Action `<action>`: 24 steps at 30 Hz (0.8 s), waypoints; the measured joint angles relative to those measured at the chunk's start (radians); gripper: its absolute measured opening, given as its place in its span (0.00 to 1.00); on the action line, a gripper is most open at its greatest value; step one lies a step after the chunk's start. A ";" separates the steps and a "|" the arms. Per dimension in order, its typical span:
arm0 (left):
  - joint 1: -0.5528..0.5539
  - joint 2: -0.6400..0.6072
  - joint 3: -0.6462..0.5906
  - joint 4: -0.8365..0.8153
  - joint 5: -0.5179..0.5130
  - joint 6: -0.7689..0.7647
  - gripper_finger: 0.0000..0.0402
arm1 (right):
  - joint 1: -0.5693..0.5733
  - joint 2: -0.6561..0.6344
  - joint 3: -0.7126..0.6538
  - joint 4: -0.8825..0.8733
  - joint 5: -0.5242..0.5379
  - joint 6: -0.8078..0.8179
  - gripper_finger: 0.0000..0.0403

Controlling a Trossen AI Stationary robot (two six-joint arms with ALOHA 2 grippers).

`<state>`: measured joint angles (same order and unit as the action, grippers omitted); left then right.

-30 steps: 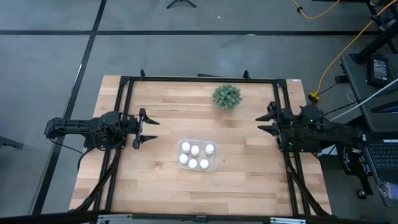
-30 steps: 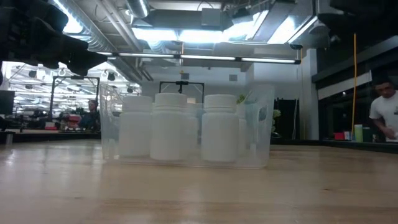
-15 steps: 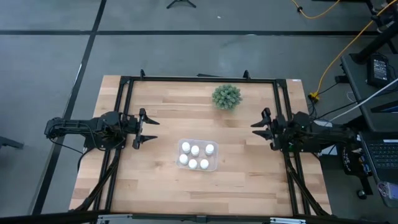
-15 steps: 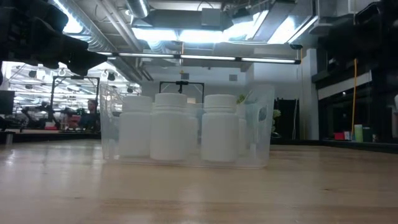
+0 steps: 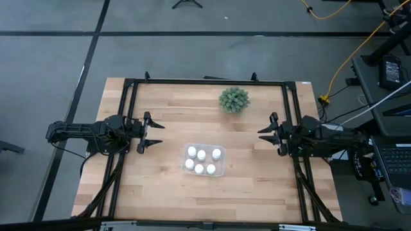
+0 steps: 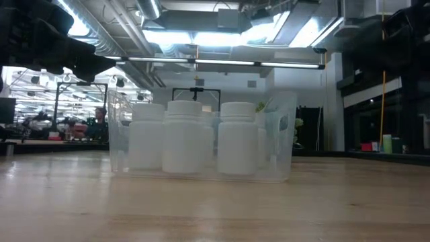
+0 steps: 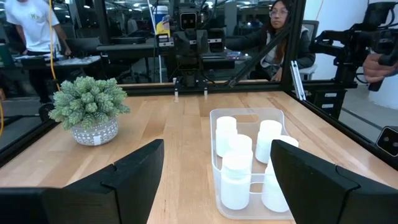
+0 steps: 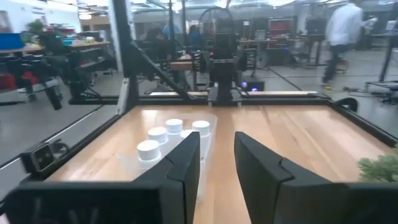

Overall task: Pick and place pill bottles into a basket
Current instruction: Return to Home Position

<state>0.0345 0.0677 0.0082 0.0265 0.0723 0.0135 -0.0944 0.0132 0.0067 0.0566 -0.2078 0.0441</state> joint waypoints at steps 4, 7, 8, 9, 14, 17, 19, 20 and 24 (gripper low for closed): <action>0.000 0.000 0.000 0.000 0.000 0.000 0.72 | 0.000 0.000 0.000 0.003 -0.030 -0.026 0.25; 0.000 0.000 0.000 0.000 0.000 0.000 0.72 | 0.000 0.000 0.000 0.004 -0.030 -0.027 0.25; 0.000 0.000 0.000 0.000 0.000 0.000 0.72 | 0.000 0.000 0.000 0.004 -0.030 -0.026 0.25; 0.000 0.000 0.000 0.000 0.000 0.000 0.72 | 0.000 0.000 0.000 0.004 -0.030 -0.023 0.25; 0.000 0.000 0.000 0.000 0.000 0.000 0.72 | 0.000 0.000 0.000 0.004 -0.030 0.038 0.25; 0.000 0.000 0.000 0.000 0.000 0.000 0.72 | 0.000 0.000 0.000 0.004 -0.030 0.056 0.25; 0.000 0.000 0.000 0.000 0.000 0.000 0.72 | 0.000 0.000 0.000 0.004 -0.030 0.055 0.25; 0.000 0.000 0.000 0.000 0.000 0.000 0.72 | 0.000 0.000 0.000 0.004 -0.030 0.055 0.25; 0.000 0.000 0.000 0.000 0.000 0.000 0.72 | 0.000 0.000 0.000 0.004 -0.030 0.055 0.25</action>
